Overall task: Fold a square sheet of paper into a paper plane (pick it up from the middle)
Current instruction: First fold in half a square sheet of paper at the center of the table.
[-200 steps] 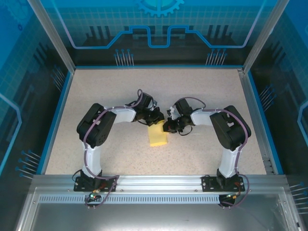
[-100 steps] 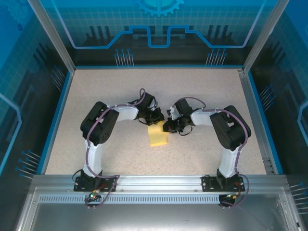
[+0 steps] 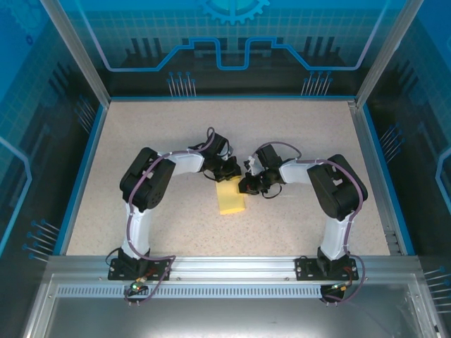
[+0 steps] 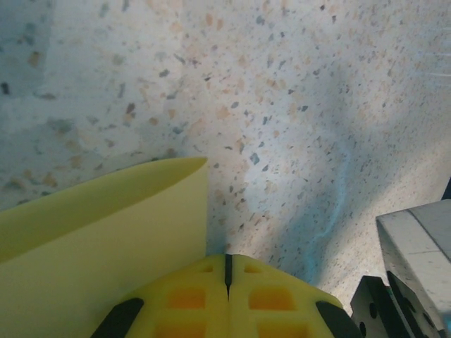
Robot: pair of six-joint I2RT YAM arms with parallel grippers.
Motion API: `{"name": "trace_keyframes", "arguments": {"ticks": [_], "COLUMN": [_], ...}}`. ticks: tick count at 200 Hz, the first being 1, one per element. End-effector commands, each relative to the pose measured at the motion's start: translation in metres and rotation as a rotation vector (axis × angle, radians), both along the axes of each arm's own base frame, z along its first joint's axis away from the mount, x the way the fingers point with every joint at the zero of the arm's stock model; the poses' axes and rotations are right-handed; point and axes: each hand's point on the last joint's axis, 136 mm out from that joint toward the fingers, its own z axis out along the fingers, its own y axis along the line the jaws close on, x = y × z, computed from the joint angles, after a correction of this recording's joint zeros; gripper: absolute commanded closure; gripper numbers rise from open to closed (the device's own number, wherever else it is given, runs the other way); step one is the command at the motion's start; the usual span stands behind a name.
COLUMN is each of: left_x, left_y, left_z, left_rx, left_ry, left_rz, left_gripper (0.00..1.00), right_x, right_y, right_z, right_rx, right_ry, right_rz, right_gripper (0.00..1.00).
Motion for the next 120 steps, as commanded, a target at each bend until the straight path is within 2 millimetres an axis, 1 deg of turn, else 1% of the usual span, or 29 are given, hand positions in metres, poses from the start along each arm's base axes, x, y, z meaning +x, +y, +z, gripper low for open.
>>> {"name": "trace_keyframes", "arguments": {"ticks": [1,11,26,51,69,84,99,120], "left_x": [0.001,-0.005,-0.015,-0.023,-0.03,-0.036,-0.037,-0.034], "left_y": [-0.01,-0.01,-0.007,-0.002,-0.006,-0.008,-0.008,-0.004], "left_z": [0.037,0.039,0.034,0.027,0.02,0.01,0.001,-0.009], "left_rx": [-0.095,-0.103,-0.101,-0.106,-0.1,-0.081,-0.062,-0.023], "left_ry": [-0.073,-0.063,-0.034,-0.005,0.012,0.031,0.041,0.042], "left_rz": [-0.039,-0.036,-0.021,0.014,0.009,0.0,-0.001,0.01], "left_gripper": [0.94,0.94,0.94,0.96,0.96,0.97,0.97,0.98], "right_x": [-0.027,-0.027,-0.027,-0.027,-0.027,-0.027,-0.027,-0.028], "right_y": [-0.023,-0.024,-0.024,-0.024,-0.024,-0.024,-0.024,-0.025], "right_z": [-0.031,-0.031,-0.033,-0.035,-0.035,-0.035,-0.035,-0.034], "right_rx": [-0.108,-0.109,-0.11,-0.114,-0.114,-0.114,-0.114,-0.114], "right_ry": [0.128,0.129,0.132,0.136,0.136,0.136,0.136,0.134], "right_rz": [-0.008,-0.01,-0.013,-0.018,-0.019,-0.02,-0.019,-0.018], "right_gripper": [0.96,0.96,0.96,0.96,0.96,0.96,0.96,0.96]}}
